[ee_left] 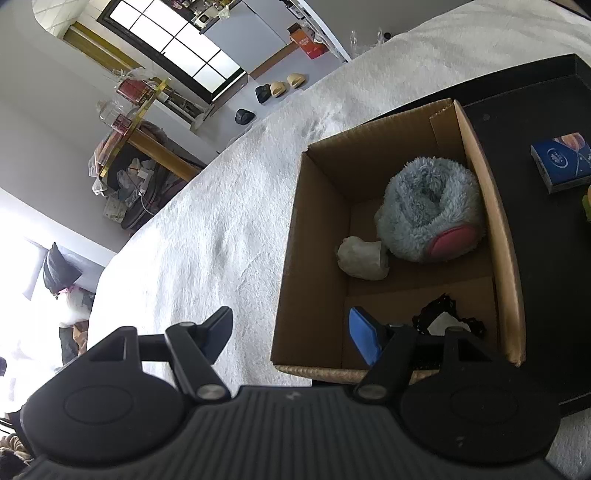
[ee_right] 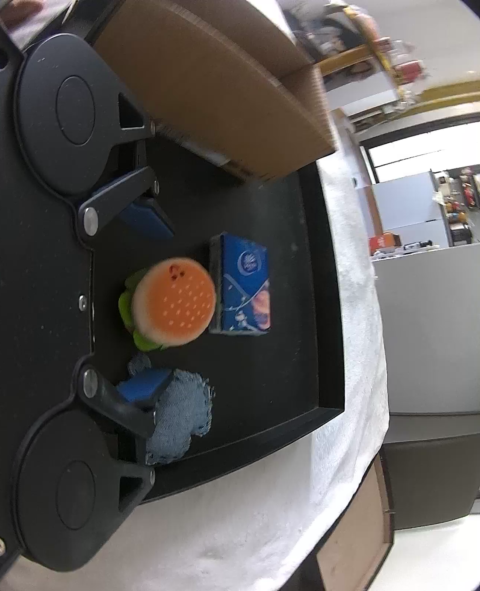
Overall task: Organize soft objects
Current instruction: 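Grasp the orange plush burger with the right gripper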
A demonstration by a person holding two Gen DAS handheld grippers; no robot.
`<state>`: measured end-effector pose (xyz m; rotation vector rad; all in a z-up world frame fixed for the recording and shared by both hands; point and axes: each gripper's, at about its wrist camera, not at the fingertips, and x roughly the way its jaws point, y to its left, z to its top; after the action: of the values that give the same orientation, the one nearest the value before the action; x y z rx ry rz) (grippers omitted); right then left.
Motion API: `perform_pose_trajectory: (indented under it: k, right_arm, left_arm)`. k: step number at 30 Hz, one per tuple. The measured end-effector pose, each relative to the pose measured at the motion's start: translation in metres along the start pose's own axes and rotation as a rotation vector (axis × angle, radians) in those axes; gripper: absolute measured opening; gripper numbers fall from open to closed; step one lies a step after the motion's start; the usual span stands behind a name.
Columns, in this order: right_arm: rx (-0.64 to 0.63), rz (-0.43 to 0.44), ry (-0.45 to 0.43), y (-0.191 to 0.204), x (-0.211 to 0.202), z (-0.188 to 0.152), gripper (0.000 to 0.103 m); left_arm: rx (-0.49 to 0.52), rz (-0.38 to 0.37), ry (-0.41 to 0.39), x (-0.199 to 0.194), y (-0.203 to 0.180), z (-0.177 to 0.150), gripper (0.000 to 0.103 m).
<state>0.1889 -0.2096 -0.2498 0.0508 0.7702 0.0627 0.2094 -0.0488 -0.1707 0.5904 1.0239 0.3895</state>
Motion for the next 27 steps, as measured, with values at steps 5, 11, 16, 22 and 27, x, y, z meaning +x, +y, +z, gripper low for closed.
perform_pose_trajectory:
  k: [5, 11, 16, 22, 27]
  right_arm:
    - [-0.032, -0.028, 0.005, -0.002, 0.002, -0.002, 0.046]
    - [-0.021, -0.027, 0.011, -0.006, -0.003, -0.001, 0.042]
    - [-0.012, -0.035, -0.014, -0.008, -0.014, 0.003, 0.042]
    - [-0.025, -0.035, -0.057, -0.003, -0.032, 0.01, 0.042]
    - [-0.045, -0.047, -0.066, 0.002, -0.042, 0.014, 0.042]
  left_arm:
    - [0.015, 0.009, -0.001, -0.001, -0.004, 0.002, 0.068]
    - [0.008, 0.005, 0.0, -0.002, -0.003, 0.002, 0.068]
    - [-0.012, -0.004, -0.01, -0.004, 0.002, 0.0, 0.068]
    - [-0.041, -0.022, -0.024, -0.007, 0.011, -0.004, 0.068]
    - [-0.078, -0.048, -0.035, -0.009, 0.021, -0.007, 0.068]
